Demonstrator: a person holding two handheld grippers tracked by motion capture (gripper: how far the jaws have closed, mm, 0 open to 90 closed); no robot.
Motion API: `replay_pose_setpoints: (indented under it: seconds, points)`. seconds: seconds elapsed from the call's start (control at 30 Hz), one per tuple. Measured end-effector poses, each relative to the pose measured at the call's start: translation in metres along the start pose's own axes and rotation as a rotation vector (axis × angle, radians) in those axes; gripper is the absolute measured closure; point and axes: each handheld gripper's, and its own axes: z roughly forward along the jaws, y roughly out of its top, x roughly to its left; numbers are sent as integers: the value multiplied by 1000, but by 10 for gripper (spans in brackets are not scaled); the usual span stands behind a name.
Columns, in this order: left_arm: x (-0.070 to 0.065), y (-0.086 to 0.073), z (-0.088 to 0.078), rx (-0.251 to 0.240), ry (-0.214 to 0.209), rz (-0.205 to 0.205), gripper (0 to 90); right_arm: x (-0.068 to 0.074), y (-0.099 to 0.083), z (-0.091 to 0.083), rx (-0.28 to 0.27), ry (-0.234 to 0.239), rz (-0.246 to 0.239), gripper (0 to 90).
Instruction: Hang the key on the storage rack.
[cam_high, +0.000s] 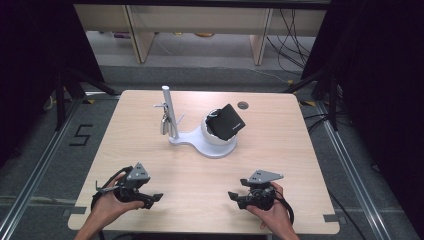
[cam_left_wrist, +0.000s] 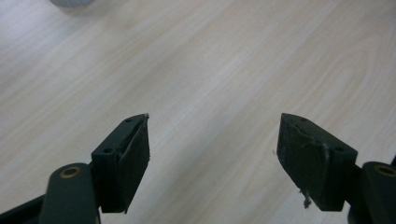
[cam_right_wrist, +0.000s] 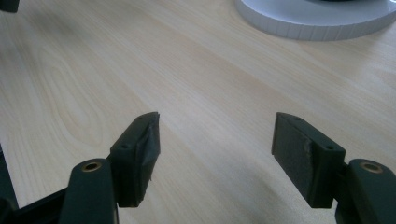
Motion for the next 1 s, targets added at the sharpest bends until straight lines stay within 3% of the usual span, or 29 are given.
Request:
replay_pose_setpoints:
  seconds: [0.07, 0.1, 0.13, 0.2, 0.27, 0.4, 0.47, 0.5, 0.57, 0.63, 0.7, 0.83, 1.0]
  points:
    - [-5, -5, 0, 1, 5, -7, 253, 0, 0, -1, 8, -14, 17, 334]
    - [-7, -7, 1, 3, 12, 14, 253, 0, 0, -1, 8, -12, 22, 335]
    - [-11, -11, 2, -3, 7, 1, 252, 3, 0, -2, 14, -9, 51, 335]
    - [-16, -15, 1, -1, -12, 9, 253, 1, 0, -1, -2, -18, 11, 335]
    - [-22, -19, 1, 7, -18, 9, 243, 1, 0, -2, 3, -19, 5, 335]
    - [-28, -27, -1, -15, 18, 40, 241, 1, 0, -1, -1, -7, 2, 335]
    - [-30, -31, -3, -23, 15, 29, 241, 1, 0, -1, 8, 9, 2, 335]
    - [-30, -32, -3, -31, 20, 40, 241, 2, 0, -1, 4, -10, -6, 335]
    - [-33, -35, -5, -42, 26, 27, 241, 3, 0, -1, -1, -10, -4, 335]
    - [-33, -38, -6, -46, 33, 46, 227, 4, 0, -1, 5, -10, -8, 334]
    - [-37, -43, -5, -57, 32, 12, 219, 4, 0, -1, 5, -8, -11, 331]
    - [-37, -46, -2, -49, 38, 12, 210, 4, 1, -1, 3, -7, -10, 325]
    - [-37, -48, 0, -50, 51, -18, 209, 5, 1, -1, 2, -20, -9, 323]
